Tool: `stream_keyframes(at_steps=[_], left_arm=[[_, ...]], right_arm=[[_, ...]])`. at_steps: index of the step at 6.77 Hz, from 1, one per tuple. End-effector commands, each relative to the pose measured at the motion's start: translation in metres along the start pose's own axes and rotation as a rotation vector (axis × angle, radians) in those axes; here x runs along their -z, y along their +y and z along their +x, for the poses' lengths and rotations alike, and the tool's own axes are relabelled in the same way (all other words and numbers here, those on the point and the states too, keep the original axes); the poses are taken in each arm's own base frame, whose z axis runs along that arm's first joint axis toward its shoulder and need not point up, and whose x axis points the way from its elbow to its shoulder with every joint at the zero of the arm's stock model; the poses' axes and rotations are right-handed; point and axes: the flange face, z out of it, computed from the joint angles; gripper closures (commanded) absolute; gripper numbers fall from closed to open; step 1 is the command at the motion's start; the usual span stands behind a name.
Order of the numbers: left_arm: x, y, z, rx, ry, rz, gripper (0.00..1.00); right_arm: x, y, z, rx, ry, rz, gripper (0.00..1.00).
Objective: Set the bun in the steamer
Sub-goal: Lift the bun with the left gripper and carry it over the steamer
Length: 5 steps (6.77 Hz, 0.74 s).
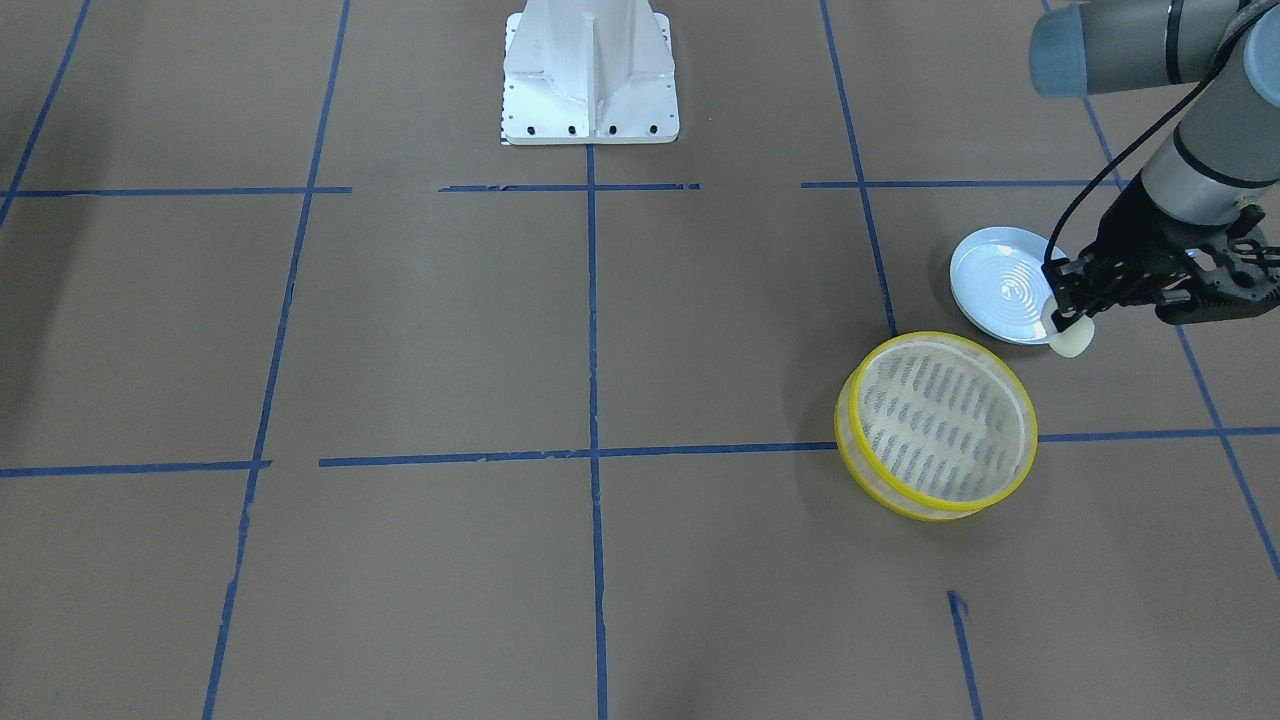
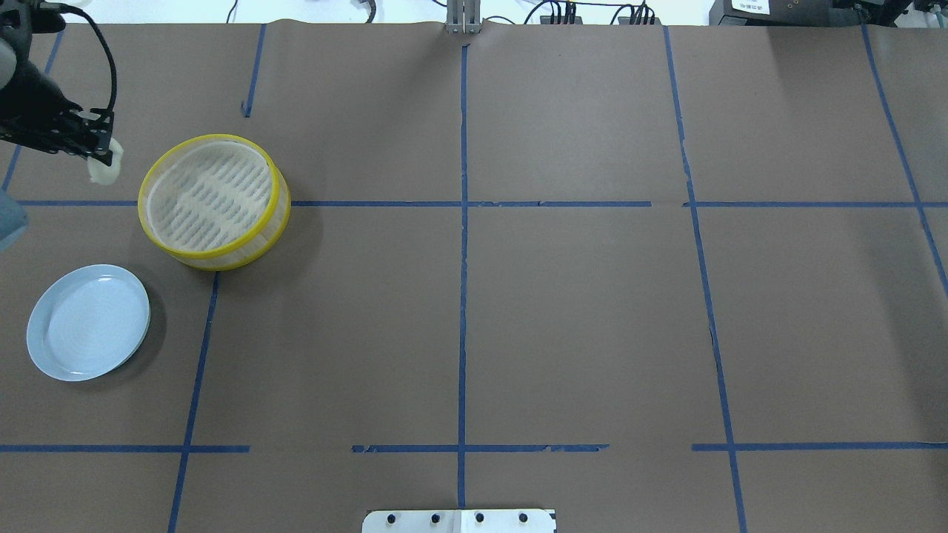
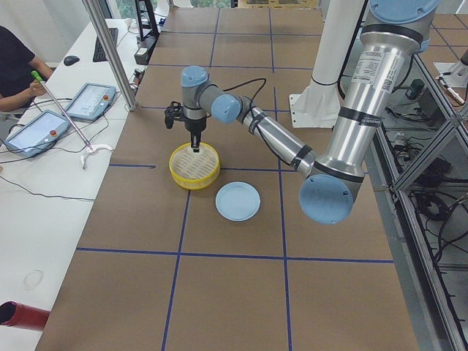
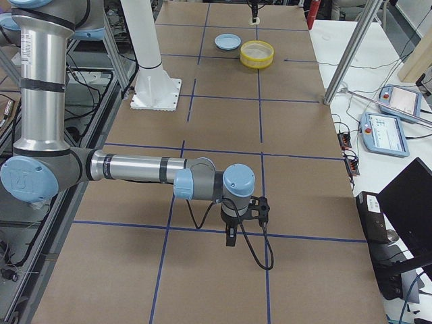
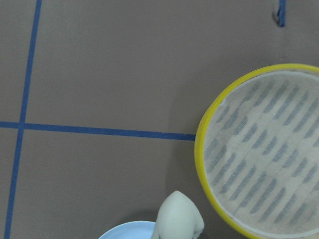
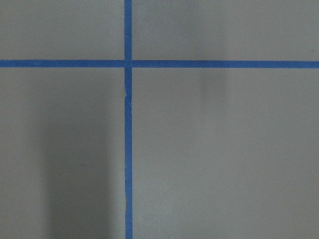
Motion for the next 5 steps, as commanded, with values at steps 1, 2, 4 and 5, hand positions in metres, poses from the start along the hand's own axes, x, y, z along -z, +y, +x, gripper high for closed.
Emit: stream_keyframes(at_steps=[1,2,4,5], left_arm=[[-0.059,0.007,0.064,0.035,0.017,-0.062,0.82],[-0.083,0.002,0.065,0.034,0.012,-0.046,0.82],[-0.126,-0.001,0.062,0.029,-0.001,-0.007,0.82],[-0.137,0.001,0.061,0.027,-0.011,-0.014,0.81]], right_arm=[[0.000,0.001,0.000,-0.001,0.000,-0.001,0.00],[0.000,0.001,0.000,-0.001,0.000,-0.001,0.00],[0.000,0.001,0.000,-0.001,0.000,-0.001,0.00],[0.000,0.000,0.000,-0.001,0.000,-0.001,0.00]])
